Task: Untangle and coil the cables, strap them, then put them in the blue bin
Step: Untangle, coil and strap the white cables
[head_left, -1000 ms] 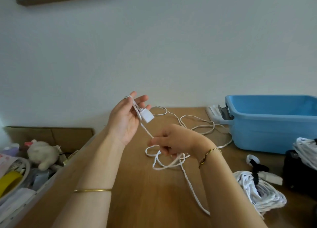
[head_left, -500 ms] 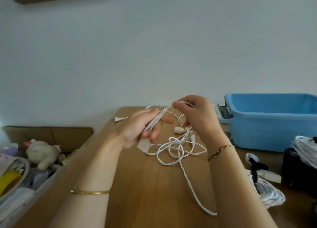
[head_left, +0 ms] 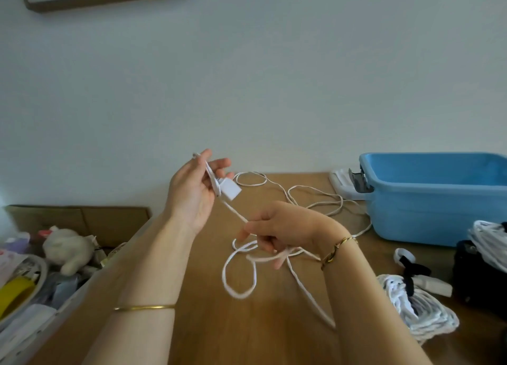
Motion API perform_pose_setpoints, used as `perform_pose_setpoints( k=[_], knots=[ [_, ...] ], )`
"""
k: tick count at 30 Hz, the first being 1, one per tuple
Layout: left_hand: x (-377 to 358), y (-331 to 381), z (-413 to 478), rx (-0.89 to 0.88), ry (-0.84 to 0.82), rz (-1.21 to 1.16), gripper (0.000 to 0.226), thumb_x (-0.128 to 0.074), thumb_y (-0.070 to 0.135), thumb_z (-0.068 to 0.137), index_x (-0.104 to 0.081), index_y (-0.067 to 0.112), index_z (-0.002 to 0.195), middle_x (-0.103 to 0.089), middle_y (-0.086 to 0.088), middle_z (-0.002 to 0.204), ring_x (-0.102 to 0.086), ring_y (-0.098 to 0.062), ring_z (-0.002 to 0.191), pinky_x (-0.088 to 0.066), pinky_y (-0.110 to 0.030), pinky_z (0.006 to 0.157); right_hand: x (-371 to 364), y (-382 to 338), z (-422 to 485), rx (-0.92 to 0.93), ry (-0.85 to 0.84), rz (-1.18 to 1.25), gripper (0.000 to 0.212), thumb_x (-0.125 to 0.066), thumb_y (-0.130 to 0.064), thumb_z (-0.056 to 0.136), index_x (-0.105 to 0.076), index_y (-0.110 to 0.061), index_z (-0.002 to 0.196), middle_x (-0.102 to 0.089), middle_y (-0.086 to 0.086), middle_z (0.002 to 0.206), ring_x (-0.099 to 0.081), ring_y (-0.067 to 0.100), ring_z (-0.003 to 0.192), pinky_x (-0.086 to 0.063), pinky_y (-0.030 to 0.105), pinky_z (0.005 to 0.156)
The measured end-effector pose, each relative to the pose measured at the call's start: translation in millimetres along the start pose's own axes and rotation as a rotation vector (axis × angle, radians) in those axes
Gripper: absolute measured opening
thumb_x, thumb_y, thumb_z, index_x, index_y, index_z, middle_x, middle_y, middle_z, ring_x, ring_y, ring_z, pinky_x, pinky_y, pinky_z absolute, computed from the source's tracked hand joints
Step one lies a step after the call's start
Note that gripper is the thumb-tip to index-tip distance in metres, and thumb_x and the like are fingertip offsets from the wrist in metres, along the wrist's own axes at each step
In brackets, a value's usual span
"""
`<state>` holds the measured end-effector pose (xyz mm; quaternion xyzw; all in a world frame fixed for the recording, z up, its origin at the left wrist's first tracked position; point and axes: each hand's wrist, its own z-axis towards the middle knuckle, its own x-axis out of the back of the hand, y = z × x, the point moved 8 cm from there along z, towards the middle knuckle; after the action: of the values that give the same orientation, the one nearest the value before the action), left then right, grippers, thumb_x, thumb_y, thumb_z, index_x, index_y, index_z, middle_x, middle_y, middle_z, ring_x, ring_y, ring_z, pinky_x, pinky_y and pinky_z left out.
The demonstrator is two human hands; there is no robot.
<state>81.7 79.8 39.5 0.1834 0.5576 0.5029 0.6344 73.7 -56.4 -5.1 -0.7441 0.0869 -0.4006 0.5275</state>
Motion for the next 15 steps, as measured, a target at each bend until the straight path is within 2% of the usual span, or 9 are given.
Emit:
perform_pose_setpoints(
  k=[1, 3, 5, 6, 8, 10, 13, 15],
  knots=[
    [5, 2, -1, -0.043, 0.027, 0.159, 0.026, -0.039, 0.016, 0.102, -0.054, 0.000, 0.116, -0.070, -0.007, 0.072, -0.059, -0.009, 0.061, -0.053, -0.038, 0.086, 3, -2, -3, 0.000, 0.000, -0.016, 0.027, -0.048, -0.020, 0.097, -0.067, -0.002, 0.103, -0.047, -0.002, 0.048, -0.047, 0.010, 0.036, -0.046, 0.024, 0.049],
    [1, 1, -4, -0.133, -0.001, 0.576, 0.030, -0.036, 0.011, 0.103, -0.055, -0.007, 0.118, -0.069, -0.005, 0.075, -0.060, 0.006, 0.067, -0.051, -0.020, 0.072, 14, -9, -7, 0.028, 0.085, 0.010, 0.021, -0.052, -0.017, 0.095, -0.068, -0.003, 0.091, -0.045, 0.000, 0.049, -0.047, 0.010, 0.036, -0.046, 0.021, 0.045],
    [-11, -5, -8, -0.187, -0.082, 0.907, 0.030, -0.035, 0.010, 0.103, -0.060, -0.006, 0.104, -0.067, 0.002, 0.074, -0.055, 0.016, 0.062, -0.045, -0.007, 0.065, 30, -16, -11, 0.080, 0.216, 0.085, 0.016, -0.057, -0.012, 0.090, -0.066, -0.004, 0.081, -0.042, 0.000, 0.050, -0.045, 0.009, 0.036, -0.051, 0.023, 0.045],
    [-16, -9, -9, -0.181, -0.134, 1.006, 0.028, -0.036, 0.011, 0.102, -0.061, -0.001, 0.096, -0.066, 0.005, 0.069, -0.054, 0.016, 0.061, -0.044, -0.007, 0.066, 38, -18, -13, 0.107, 0.285, 0.102, 0.015, -0.059, -0.012, 0.088, -0.067, -0.002, 0.078, -0.041, -0.001, 0.049, -0.043, 0.008, 0.037, -0.053, 0.024, 0.047],
    [-30, -16, -15, -0.136, -0.290, 1.135, 0.029, -0.037, 0.015, 0.102, -0.060, 0.013, 0.083, -0.066, 0.005, 0.064, -0.056, 0.006, 0.057, -0.046, -0.017, 0.070, 53, -21, -19, 0.154, 0.420, 0.090, 0.017, -0.063, -0.013, 0.085, -0.067, 0.003, 0.079, -0.041, -0.003, 0.050, -0.041, 0.006, 0.040, -0.054, 0.025, 0.049],
    [-41, -25, -23, -0.046, -0.418, 1.183, 0.030, -0.038, 0.021, 0.103, -0.058, 0.020, 0.080, -0.067, 0.002, 0.066, -0.056, -0.006, 0.053, -0.045, -0.022, 0.062, 64, -24, -25, 0.210, 0.553, 0.040, 0.019, -0.066, -0.016, 0.083, -0.068, 0.002, 0.077, -0.043, -0.006, 0.051, -0.040, 0.003, 0.041, -0.048, 0.023, 0.047],
    [-45, -27, -33, 0.166, -0.427, 0.903, 0.036, -0.033, 0.024, 0.104, -0.063, 0.006, 0.097, -0.061, -0.009, 0.055, -0.045, -0.012, 0.042, -0.041, -0.018, 0.048, 76, -30, -34, 0.306, 0.711, 0.022, 0.017, -0.072, -0.020, 0.079, -0.067, -0.007, 0.071, -0.046, -0.006, 0.050, -0.038, 0.004, 0.042, -0.035, 0.022, 0.046],
    [-47, -27, -38, 0.244, -0.465, 0.733, 0.044, -0.029, 0.024, 0.104, -0.064, -0.003, 0.100, -0.053, -0.010, 0.046, -0.036, -0.013, 0.038, -0.041, -0.021, 0.047, 80, -30, -36, 0.352, 0.756, 0.064, 0.015, -0.073, -0.020, 0.079, -0.067, -0.010, 0.070, -0.048, 0.003, 0.055, -0.041, 0.011, 0.048, -0.035, 0.027, 0.050]
  ],
)
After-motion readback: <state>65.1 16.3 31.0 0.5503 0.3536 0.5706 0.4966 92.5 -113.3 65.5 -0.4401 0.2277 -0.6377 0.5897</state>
